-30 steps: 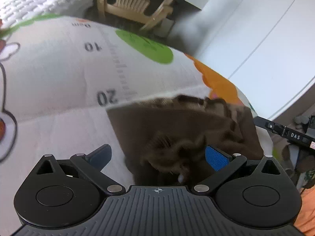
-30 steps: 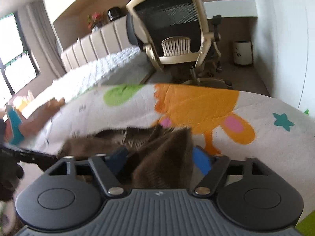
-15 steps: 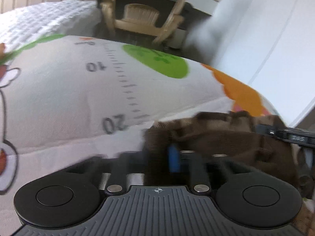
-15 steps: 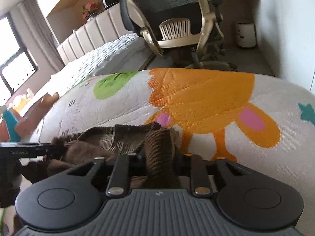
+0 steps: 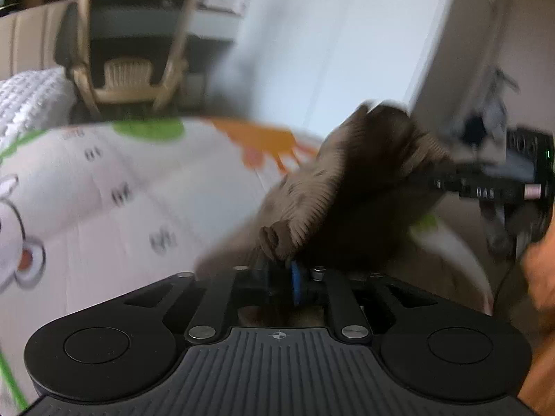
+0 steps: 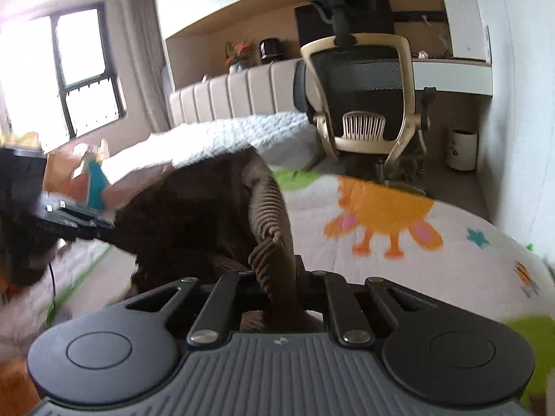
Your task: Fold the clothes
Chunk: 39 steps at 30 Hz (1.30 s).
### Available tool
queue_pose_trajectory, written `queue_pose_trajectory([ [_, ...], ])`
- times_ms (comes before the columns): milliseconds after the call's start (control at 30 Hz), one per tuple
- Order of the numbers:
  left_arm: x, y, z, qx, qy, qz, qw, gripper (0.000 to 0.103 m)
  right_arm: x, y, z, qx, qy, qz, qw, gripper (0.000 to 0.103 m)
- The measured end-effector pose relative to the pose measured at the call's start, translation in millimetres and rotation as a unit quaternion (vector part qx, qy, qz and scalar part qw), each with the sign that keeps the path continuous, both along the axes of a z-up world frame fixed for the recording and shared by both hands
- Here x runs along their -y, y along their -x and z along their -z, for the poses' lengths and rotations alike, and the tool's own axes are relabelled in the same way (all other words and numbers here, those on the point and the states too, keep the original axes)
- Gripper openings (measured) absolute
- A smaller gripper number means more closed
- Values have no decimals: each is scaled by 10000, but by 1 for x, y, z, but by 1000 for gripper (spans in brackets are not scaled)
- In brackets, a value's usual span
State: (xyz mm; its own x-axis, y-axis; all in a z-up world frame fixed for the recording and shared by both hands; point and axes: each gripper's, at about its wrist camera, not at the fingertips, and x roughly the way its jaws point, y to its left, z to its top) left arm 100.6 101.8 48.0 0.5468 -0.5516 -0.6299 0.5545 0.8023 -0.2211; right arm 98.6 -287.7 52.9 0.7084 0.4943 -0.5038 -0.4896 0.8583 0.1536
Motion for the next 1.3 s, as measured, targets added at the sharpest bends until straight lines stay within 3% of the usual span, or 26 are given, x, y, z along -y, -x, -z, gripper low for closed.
queue_pose_trajectory([
  [67, -1, 20, 15, -155, -210, 177, 9995, 36, 0, 27, 19, -140, 397, 22, 9991, 13],
  [133, -6, 35, 27, -333, -295, 376, 9983, 58, 3, 50, 41, -338, 743, -4, 9967, 25],
  [167, -12, 41, 31, -421, -252, 488, 9976, 62, 9, 59, 49, -462, 779, 23, 9959, 28],
  [233, -24, 45, 31, -477, -8, 616, 9970, 82, 21, 76, 65, -704, 812, 92, 9942, 42],
  [300, -36, 48, 32, -528, 243, 722, 9957, 94, 40, 90, 68, -766, 688, 141, 9946, 55],
  [400, -47, 33, 29, -666, 724, 405, 9943, 95, 67, 99, 59, -659, 174, 251, 9974, 72],
  [533, -53, -5, 40, -1158, 1339, -230, 9839, 96, 83, 76, 40, -734, -1021, 584, 9903, 93],
  [667, -58, -42, 51, -1650, 1929, -836, 9636, 96, 76, 14, 56, -1695, -1979, 940, 9609, 94],
  [733, -50, -57, 65, -2052, 2099, -806, 9525, 96, 68, -17, 73, -2191, -2318, 913, 9433, 94],
  [833, -33, -80, 84, -2386, 2140, -755, 9442, 96, 45, -51, 93, -2539, -2387, 540, 9357, 98],
  [967, -18, -116, 86, -2330, 1994, -854, 9480, 96, 16, -90, 91, -2231, -2144, 229, 9507, 100],
  [1167, -31, -161, 46, -1371, 2258, -1143, 9577, 96, 7, -147, 66, -1323, -2382, 266, 9618, 99],
  [1267, -34, -163, 49, -1236, 2081, -1206, 9627, 96, 1, -159, 67, -1306, -2031, 461, 9693, 96],
  [1300, -33, -159, 54, -1257, 1965, -1234, 9645, 96, -1, -159, 70, -1340, -1817, 535, 9727, 91],
])
